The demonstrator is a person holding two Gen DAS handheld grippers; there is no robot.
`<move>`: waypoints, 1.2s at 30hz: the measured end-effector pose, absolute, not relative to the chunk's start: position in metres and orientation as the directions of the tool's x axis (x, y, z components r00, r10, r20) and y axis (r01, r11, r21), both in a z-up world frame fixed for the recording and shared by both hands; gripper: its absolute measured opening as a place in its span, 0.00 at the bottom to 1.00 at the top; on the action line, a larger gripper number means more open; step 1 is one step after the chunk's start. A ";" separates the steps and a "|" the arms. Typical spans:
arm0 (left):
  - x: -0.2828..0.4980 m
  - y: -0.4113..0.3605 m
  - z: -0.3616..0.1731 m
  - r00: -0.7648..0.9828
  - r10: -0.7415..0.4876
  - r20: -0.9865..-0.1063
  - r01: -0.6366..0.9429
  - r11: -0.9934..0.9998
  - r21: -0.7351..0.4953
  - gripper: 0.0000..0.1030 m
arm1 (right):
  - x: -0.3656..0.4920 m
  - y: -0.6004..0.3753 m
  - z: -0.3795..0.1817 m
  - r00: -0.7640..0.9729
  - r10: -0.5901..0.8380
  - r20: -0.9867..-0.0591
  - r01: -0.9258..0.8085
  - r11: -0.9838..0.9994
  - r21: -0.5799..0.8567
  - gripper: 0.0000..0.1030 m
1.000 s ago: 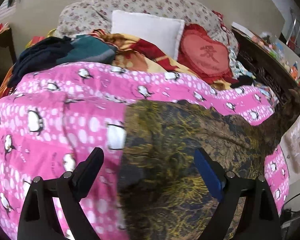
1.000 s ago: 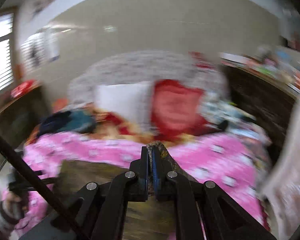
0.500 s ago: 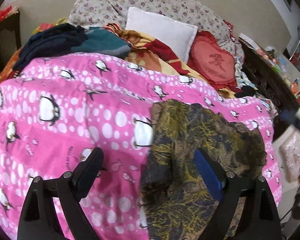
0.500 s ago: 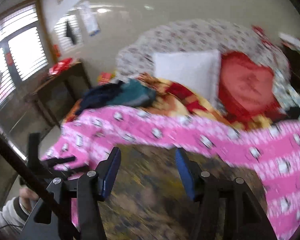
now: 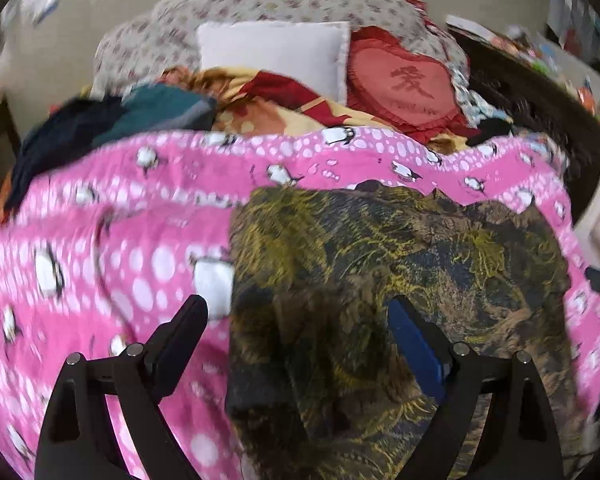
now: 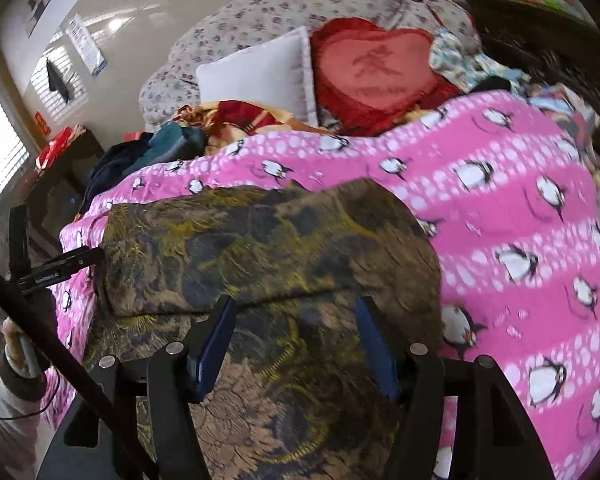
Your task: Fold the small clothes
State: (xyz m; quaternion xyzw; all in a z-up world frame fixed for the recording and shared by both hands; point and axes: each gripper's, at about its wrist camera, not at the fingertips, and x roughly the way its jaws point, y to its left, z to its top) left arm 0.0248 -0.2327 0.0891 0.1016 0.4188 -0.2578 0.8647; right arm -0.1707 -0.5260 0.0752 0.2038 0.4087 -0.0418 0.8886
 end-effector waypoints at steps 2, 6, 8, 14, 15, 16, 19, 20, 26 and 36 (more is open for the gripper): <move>0.023 -0.246 0.086 0.529 -0.326 -0.783 0.570 0.820 0.043 0.89 | -0.176 -0.529 0.073 0.666 0.107 -0.739 0.243 0.905 0.350 0.66; 0.025 -0.261 0.071 0.503 -0.270 -0.821 0.616 0.778 0.121 0.70 | -0.182 -0.531 0.071 0.668 0.115 -0.735 0.241 0.901 0.360 0.66; 0.020 -0.263 0.066 0.506 -0.250 -0.825 0.632 0.758 0.158 0.55 | -0.183 -0.530 0.073 0.672 0.111 -0.732 0.236 0.905 0.354 0.66; 0.012 -0.264 0.094 0.489 -0.318 -0.812 0.669 0.734 0.116 0.08 | -0.184 -0.538 0.079 0.694 0.046 -0.718 0.272 0.907 0.322 0.68; 0.013 -0.265 0.101 0.492 -0.332 -0.805 0.672 0.732 0.109 0.07 | -0.183 -0.538 0.080 0.694 0.029 -0.719 0.278 0.911 0.305 0.68; 0.016 -0.265 0.111 0.501 -0.347 -0.793 0.671 0.734 0.102 0.07 | -0.182 -0.538 0.081 0.694 0.020 -0.720 0.282 0.912 0.297 0.68; 0.030 -0.263 0.139 0.530 -0.378 -0.759 0.651 0.755 0.079 0.07 | -0.181 -0.540 0.081 0.697 0.011 -0.717 0.292 0.909 0.297 0.69; 0.038 -0.261 0.147 0.537 -0.379 -0.754 0.638 0.767 0.068 0.07 | -0.180 -0.540 0.081 0.698 0.013 -0.716 0.291 0.909 0.299 0.69; 0.078 -0.250 0.126 0.529 -0.288 -0.798 0.553 0.831 0.066 0.07 | -0.175 -0.528 0.073 0.683 -0.002 -0.731 0.255 0.938 0.235 0.69; 0.088 -0.236 0.101 0.468 -0.278 -0.839 0.505 0.863 -0.004 0.62 | -0.169 -0.484 0.056 0.669 0.003 -0.743 0.111 0.988 0.104 0.69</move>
